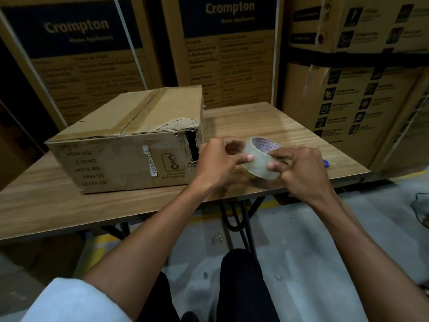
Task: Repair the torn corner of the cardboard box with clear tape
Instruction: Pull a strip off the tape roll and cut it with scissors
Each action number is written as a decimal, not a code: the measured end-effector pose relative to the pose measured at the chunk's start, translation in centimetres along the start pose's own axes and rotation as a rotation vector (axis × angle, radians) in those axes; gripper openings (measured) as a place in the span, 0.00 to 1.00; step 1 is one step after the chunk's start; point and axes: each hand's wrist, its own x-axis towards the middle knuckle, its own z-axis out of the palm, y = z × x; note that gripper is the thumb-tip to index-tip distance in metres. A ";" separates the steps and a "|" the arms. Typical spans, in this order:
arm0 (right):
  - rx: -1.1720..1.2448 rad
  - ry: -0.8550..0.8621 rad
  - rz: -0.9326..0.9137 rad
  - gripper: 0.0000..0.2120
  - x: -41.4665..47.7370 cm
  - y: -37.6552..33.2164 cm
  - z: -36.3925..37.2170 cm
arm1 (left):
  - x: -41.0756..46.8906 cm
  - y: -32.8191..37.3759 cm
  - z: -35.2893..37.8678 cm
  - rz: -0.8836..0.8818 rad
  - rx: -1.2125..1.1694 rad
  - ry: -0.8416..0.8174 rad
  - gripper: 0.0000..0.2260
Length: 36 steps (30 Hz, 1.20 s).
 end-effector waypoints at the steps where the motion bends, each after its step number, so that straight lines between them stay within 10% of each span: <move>1: 0.003 -0.002 -0.001 0.13 0.0 0.0 0.0 | -0.1 0.0 -0.1 0.008 0.009 0.024 0.16; 9: 0.042 -0.023 -0.038 0.06 -0.5 -0.7 -0.1 | 0.1 0.1 -0.7 -0.061 -0.093 0.052 0.00; 26: 0.675 -0.095 0.314 0.19 -1.8 -2.9 0.6 | 0.6 2.1 -2.4 0.185 0.293 -0.046 0.08; 36: 0.403 0.001 0.222 0.19 -0.7 -4.4 0.0 | 1.5 3.1 -2.6 0.300 0.324 -0.032 0.12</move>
